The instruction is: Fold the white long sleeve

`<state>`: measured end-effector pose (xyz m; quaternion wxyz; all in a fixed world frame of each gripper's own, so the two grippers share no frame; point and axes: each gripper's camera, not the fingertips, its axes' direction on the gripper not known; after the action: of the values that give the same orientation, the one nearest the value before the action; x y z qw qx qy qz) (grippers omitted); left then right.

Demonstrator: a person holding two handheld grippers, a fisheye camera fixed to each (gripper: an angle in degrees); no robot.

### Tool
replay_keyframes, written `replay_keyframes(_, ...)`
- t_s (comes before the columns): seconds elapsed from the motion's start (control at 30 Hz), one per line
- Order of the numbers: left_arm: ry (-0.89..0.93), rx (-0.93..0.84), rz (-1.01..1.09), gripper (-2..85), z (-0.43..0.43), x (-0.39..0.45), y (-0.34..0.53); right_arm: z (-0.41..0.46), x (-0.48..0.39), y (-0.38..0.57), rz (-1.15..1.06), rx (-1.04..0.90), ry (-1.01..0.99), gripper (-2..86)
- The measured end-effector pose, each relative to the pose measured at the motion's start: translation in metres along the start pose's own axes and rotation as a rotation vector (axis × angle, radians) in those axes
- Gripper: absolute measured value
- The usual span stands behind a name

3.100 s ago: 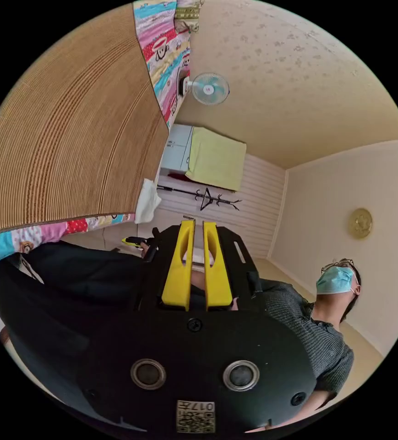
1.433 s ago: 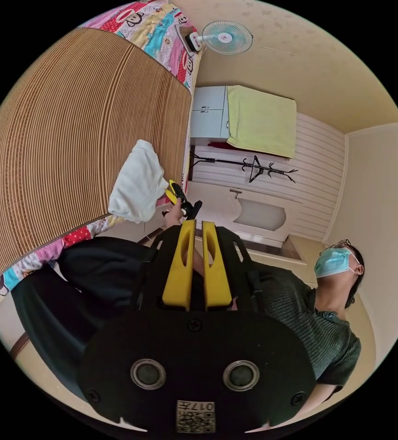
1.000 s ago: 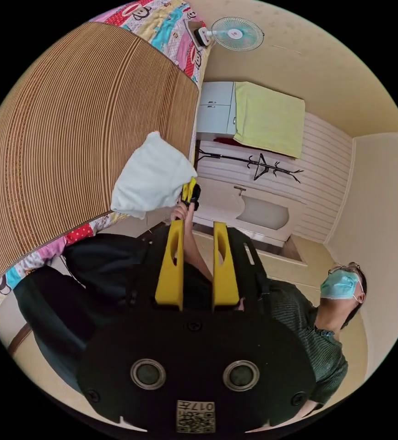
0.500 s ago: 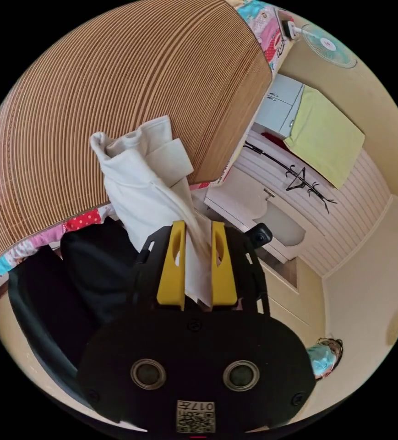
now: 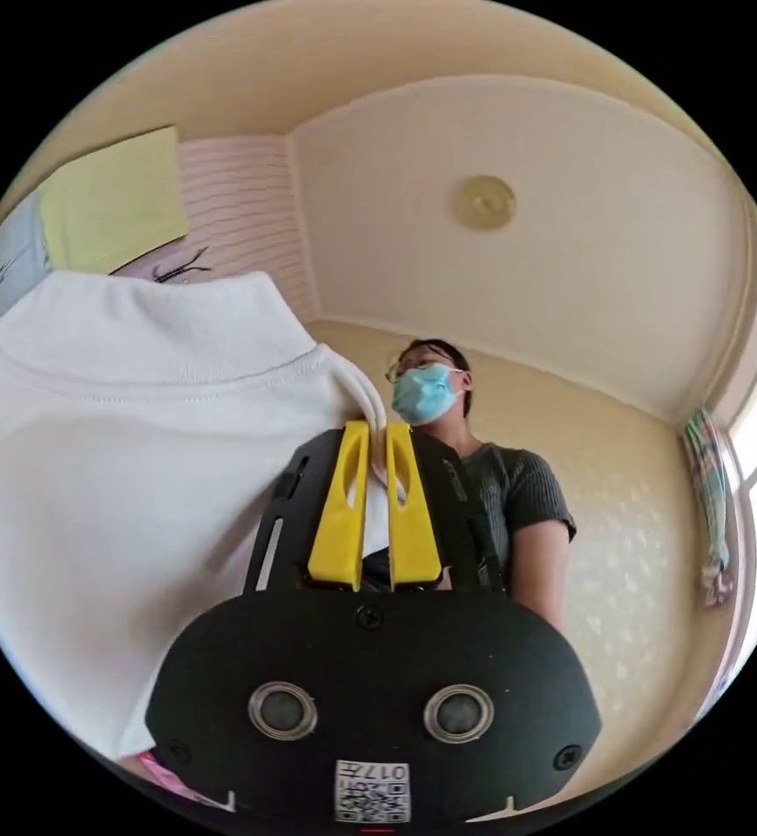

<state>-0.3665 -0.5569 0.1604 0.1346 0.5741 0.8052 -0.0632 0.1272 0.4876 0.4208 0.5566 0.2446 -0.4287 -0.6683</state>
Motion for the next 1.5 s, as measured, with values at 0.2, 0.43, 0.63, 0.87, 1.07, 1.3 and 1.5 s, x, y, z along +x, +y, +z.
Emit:
replay_keyframes(0.2,-0.069,-0.177,0.472,2.1,0.05,0.15,-0.001,0.007,0.016,0.003,-0.022,-0.105,0.11,1.5)
replay_keyframes(0.43,0.244,-0.121,0.792,0.9,0.078,0.252,0.034,0.007,0.074,0.044,0.25,-0.047,0.457,10.3)
replay_keyframes(0.63,0.322,-0.128,0.834,0.9,0.119,0.296,0.065,0.057,0.125,0.052,0.26,-0.05,0.392,15.3)
replay_keyframes(0.87,0.294,-0.144,0.823,1.0,0.139,0.322,0.093,0.098,0.142,0.04,0.215,-0.173,0.463,3.6)
replay_keyframes(1.07,-0.067,-0.211,0.487,1.4,0.139,0.304,0.118,0.072,0.057,0.002,0.138,-0.017,1.214,2.7)
replay_keyframes(1.3,-0.444,-0.165,0.156,0.7,0.108,0.283,0.152,0.086,-0.067,-0.015,-0.132,0.302,1.511,2.6)
replay_keyframes(1.5,-0.515,-0.189,0.348,0.5,0.133,0.314,0.125,0.11,-0.162,-0.003,-0.414,0.571,1.443,2.8)
